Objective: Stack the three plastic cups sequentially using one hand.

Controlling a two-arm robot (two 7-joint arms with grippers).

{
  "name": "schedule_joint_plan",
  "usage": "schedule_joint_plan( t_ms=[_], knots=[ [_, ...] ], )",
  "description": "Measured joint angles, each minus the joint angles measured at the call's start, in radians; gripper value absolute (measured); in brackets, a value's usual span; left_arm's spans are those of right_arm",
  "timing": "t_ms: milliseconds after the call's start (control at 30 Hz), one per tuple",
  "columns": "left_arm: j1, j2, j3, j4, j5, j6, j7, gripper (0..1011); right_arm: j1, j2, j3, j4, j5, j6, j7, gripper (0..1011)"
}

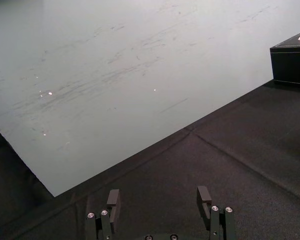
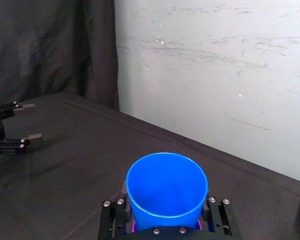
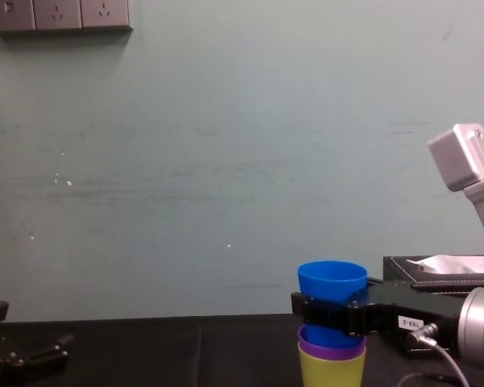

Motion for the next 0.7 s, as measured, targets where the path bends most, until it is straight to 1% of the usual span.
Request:
schedule_joint_plan(
  t_ms=[33, 200, 233, 267, 333, 633, 700],
  knots=[
    [0.0, 0.0, 0.0, 0.0, 0.0, 0.0, 0.0, 1000, 0.0, 0.0, 0.0, 0.0, 0.0, 0.0, 0.0, 761],
    [0.0, 0.0, 0.0, 0.0, 0.0, 0.0, 0.0, 1000, 0.0, 0.001, 0.0, -0.002, 0.001, 0.0, 0.0, 906],
    [0.0, 0.0, 0.0, 0.0, 0.0, 0.0, 0.0, 1000, 0.0, 0.001, 0.0, -0.002, 0.001, 0.0, 0.0, 916],
    [0.0, 0.0, 0.0, 0.0, 0.0, 0.0, 0.0, 1000, 0.0, 0.001, 0.0, -0.002, 0.001, 0.0, 0.0, 959],
    [0.0, 0.0, 0.0, 0.0, 0.0, 0.0, 0.0, 1000, 0.0, 0.001, 0.0, -0.002, 0.001, 0.0, 0.0, 995],
    [0.0, 0.0, 0.0, 0.0, 0.0, 0.0, 0.0, 1000, 0.0, 0.002, 0.0, -0.003, 0.001, -0.001, 0.0, 1003],
    [0.0, 0.0, 0.0, 0.0, 0.0, 0.0, 0.0, 1000, -0.009, 0.006, 0.01, -0.024, 0.003, -0.012, -0.001, 1003]
  ],
)
